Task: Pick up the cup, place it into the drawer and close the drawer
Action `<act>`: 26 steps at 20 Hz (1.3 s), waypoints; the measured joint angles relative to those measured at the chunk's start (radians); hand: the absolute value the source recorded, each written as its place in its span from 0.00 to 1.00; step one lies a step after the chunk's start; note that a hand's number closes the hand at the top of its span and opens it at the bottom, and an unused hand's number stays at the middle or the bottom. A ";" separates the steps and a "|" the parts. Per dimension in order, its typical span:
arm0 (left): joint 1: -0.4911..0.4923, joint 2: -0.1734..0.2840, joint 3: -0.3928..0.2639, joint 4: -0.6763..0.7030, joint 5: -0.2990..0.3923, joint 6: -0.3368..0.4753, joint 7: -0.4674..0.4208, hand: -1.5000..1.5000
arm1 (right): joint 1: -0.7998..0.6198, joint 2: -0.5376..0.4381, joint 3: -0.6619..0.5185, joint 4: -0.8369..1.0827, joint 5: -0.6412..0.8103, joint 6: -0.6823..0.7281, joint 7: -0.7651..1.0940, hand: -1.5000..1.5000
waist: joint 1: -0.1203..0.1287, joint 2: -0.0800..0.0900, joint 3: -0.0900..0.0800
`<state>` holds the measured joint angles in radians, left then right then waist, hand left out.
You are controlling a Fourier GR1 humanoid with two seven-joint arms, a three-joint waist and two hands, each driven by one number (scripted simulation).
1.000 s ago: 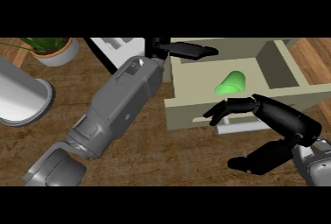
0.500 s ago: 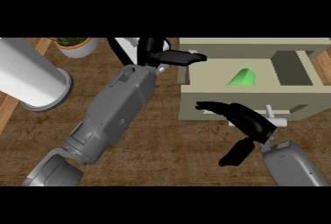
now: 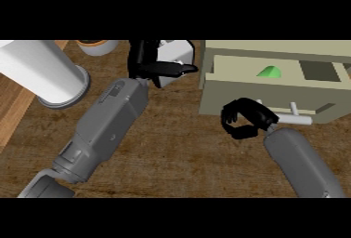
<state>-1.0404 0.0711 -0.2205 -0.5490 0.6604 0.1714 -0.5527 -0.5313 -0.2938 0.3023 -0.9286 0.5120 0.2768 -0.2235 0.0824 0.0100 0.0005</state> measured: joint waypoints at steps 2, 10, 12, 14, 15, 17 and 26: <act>0.030 0.020 -0.002 -0.023 0.000 -0.017 0.004 0.00 | -0.051 0.006 -0.034 0.091 -0.003 -0.032 -0.054 1.00 | 0.010 0.002 0.001; 0.119 0.082 -0.005 -0.101 0.012 -0.095 0.030 0.00 | -0.235 -0.030 -0.181 0.333 -0.057 -0.082 -0.171 1.00 | 0.053 0.017 0.007; 0.127 0.096 -0.006 -0.116 0.014 -0.111 0.040 0.00 | -0.242 -0.027 -0.197 0.355 -0.070 -0.078 -0.187 1.00 | 0.056 0.015 0.007; 0.141 0.104 -0.012 -0.129 0.012 -0.125 0.044 0.00 | -0.246 -0.032 -0.212 0.366 -0.090 -0.055 -0.195 1.00 | 0.063 0.015 0.009; 0.145 0.108 -0.013 -0.135 0.013 -0.130 0.049 0.00 | -0.244 -0.033 -0.219 0.368 -0.099 -0.048 -0.195 1.00 | 0.067 0.014 0.009; 0.151 0.108 -0.016 -0.146 0.013 -0.136 0.052 0.00 | -0.243 -0.039 -0.228 0.369 -0.115 -0.025 -0.201 1.00 | 0.072 0.015 0.010; 0.188 0.121 -0.028 -0.179 0.014 -0.176 0.059 0.00 | -0.226 -0.073 -0.255 0.343 -0.183 0.096 -0.206 1.00 | 0.096 0.024 0.016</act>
<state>-0.8527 0.1924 -0.2489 -0.7276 0.6745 -0.0051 -0.4940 -0.7568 -0.3666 0.0470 -0.5851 0.3291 0.3733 -0.4297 0.1784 0.0338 0.0163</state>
